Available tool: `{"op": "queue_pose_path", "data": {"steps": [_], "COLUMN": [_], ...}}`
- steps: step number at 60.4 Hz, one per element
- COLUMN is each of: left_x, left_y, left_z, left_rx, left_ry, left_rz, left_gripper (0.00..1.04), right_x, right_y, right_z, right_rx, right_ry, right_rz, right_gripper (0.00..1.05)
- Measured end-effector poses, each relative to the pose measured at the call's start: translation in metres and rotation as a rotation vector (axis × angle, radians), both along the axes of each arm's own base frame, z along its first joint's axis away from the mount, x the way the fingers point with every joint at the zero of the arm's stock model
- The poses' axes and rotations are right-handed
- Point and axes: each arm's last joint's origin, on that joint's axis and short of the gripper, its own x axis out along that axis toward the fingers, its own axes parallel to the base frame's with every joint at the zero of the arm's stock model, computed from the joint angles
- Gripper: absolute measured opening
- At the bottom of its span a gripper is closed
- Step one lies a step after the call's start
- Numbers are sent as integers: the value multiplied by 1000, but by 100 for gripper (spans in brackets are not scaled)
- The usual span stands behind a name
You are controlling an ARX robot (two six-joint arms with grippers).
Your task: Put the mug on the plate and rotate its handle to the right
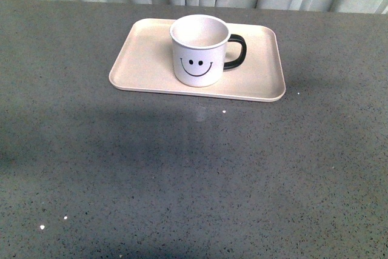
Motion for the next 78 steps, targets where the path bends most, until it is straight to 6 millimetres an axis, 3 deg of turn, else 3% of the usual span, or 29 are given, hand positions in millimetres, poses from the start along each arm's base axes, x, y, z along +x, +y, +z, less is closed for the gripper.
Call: {"op": "queue_pose_path", "data": {"steps": [21, 31, 58, 78], "left_x": [0, 0, 0, 0], "left_y": [0, 0, 0, 0], "left_z": [0, 0, 0, 0], "left_rx": [0, 0, 0, 0], "left_ry": [0, 0, 0, 0], "left_rz": [0, 0, 0, 0], "left_gripper": [95, 95, 95, 95], "right_x": [-51, -71, -103, -116], "right_y": [-13, -13, -13, -13], "right_z": [-18, -15, -9, -5], "right_rx": [1, 0, 0, 0], "right_ry": [15, 6, -14, -27], "right_rz": [-2, -1, -2, -2], "right_gripper": [2, 2, 2, 2]}}
